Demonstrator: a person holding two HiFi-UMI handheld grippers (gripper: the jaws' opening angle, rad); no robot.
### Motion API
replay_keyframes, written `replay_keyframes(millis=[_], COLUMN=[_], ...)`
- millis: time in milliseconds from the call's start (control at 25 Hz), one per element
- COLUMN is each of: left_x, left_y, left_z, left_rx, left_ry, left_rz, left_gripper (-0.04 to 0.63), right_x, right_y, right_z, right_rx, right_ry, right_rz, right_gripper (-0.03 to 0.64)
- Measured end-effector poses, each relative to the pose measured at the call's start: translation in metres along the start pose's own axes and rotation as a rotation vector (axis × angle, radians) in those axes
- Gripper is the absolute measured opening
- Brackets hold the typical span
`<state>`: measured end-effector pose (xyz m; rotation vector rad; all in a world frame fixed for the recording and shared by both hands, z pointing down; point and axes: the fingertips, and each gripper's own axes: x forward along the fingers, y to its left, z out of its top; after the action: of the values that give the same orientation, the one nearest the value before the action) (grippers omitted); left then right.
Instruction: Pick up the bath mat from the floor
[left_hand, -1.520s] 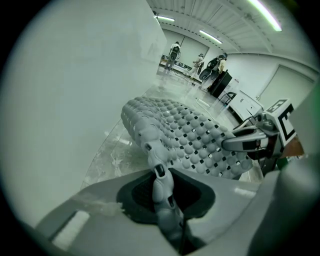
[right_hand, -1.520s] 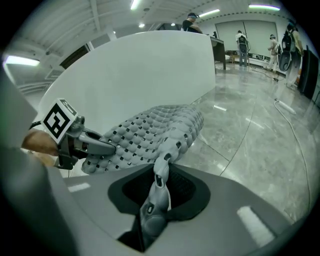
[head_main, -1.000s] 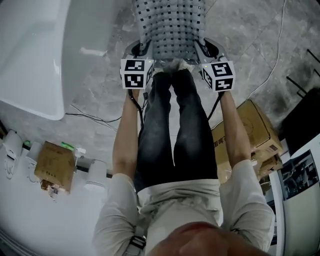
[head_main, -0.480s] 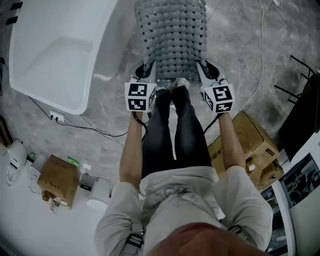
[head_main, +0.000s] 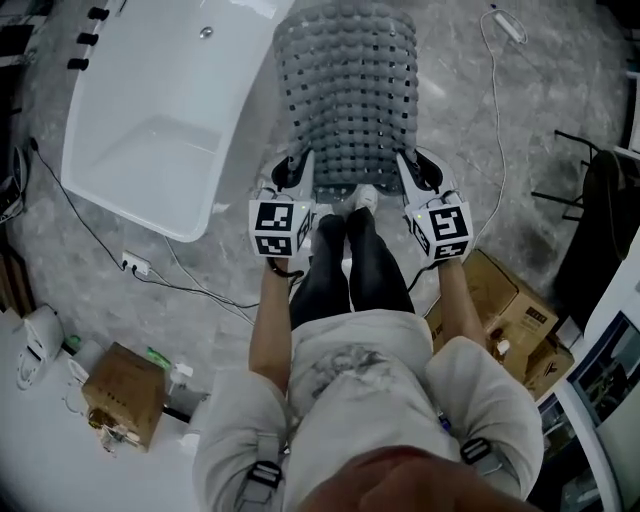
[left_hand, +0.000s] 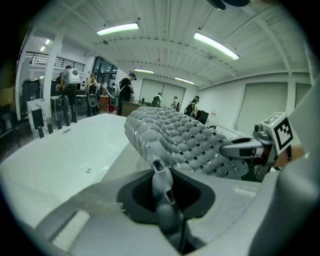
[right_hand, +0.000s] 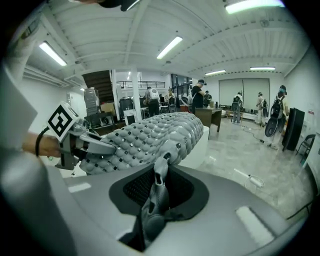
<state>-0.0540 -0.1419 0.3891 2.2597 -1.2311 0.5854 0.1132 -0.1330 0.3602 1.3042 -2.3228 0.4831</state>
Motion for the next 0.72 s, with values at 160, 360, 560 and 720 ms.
replay_keyframes(millis=[160, 360, 560, 720], left_x=[-0.037, -0.084, -0.137, -0.170], left_y=[-0.008, -0.019, -0.034, -0.038], left_z=[0.060, 0.135, 0.178, 0.212], left_rx=[0.046, 0.089, 0.127, 0.153], left_ry=[-0.072, -0.180, -0.256, -0.319], left_rz=[-0.002, -0.010, -0.020, -0.020], left_gripper=[0.055, 0.055, 0.055, 0.055], right_x=[-0.035, -0.074, -0.116, -0.139], right_y=[0.006, 0.016, 0.035, 0.047], right_z=[0.066, 0.139, 0.188, 0.226], right_rx=[-0.040, -0.089, -0.136, -0.179], right_ry=[-0.083, -0.181, -0.253, -0.306], right_rz=[-0.010, -0.028, -0.032, -0.028], right_gripper=[0.060, 0.058, 0.057, 0.057])
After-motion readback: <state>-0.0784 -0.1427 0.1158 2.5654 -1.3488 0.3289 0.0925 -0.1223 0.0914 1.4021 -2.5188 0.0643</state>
